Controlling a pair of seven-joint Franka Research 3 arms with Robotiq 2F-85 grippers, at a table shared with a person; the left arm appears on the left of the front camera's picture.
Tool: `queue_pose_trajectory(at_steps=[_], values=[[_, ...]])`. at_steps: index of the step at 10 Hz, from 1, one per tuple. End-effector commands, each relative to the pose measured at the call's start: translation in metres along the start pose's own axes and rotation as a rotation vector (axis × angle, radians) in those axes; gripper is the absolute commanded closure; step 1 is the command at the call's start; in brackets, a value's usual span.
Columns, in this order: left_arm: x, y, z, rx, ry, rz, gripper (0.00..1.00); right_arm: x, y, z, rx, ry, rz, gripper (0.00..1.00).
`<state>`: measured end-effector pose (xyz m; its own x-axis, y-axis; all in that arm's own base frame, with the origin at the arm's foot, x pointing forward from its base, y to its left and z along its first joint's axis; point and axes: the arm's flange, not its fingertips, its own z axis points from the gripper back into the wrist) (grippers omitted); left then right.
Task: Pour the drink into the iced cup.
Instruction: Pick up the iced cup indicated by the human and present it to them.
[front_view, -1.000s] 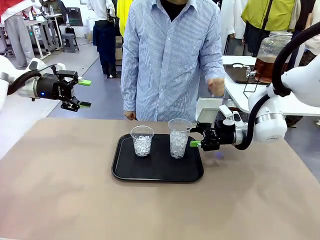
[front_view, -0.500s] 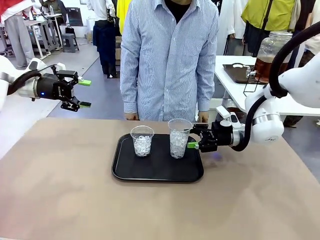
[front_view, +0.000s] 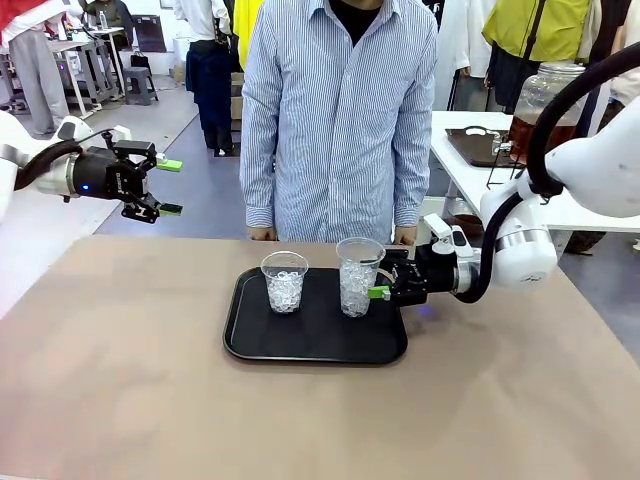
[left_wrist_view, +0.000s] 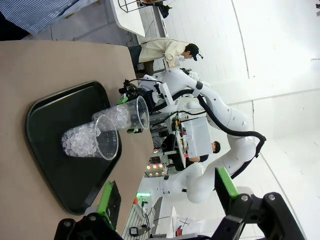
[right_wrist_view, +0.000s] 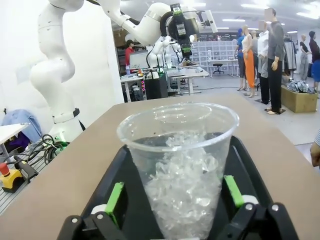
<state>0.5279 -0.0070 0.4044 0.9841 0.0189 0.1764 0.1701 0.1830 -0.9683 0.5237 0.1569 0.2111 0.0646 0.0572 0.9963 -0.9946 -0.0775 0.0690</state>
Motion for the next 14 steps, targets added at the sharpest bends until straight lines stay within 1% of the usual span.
queue_pose_trajectory(at_steps=[1,6,8,9,10,14], values=[[-0.001,-0.001,0.001,0.002,-0.003,-0.007,0.00,0.000,-0.013,-0.015,0.007,0.013,-0.018,0.00],[-0.001,-0.001,0.001,0.002,-0.003,-0.007,0.00,-0.002,-0.021,-0.029,0.018,0.008,-0.032,0.00],[-0.001,-0.001,0.001,0.002,-0.003,-0.007,0.00,-0.003,-0.021,-0.031,0.023,0.007,-0.057,0.00],[-0.001,-0.001,0.001,0.002,-0.003,-0.007,0.00,-0.002,-0.021,-0.031,0.036,0.008,-0.088,0.16],[-0.001,-0.001,0.001,0.002,-0.003,-0.007,0.00,-0.003,-0.021,-0.030,0.035,0.000,-0.046,0.36],[-0.001,-0.001,0.001,0.002,-0.003,-0.007,0.00,0.004,-0.022,-0.024,0.058,-0.027,-0.074,0.36]])
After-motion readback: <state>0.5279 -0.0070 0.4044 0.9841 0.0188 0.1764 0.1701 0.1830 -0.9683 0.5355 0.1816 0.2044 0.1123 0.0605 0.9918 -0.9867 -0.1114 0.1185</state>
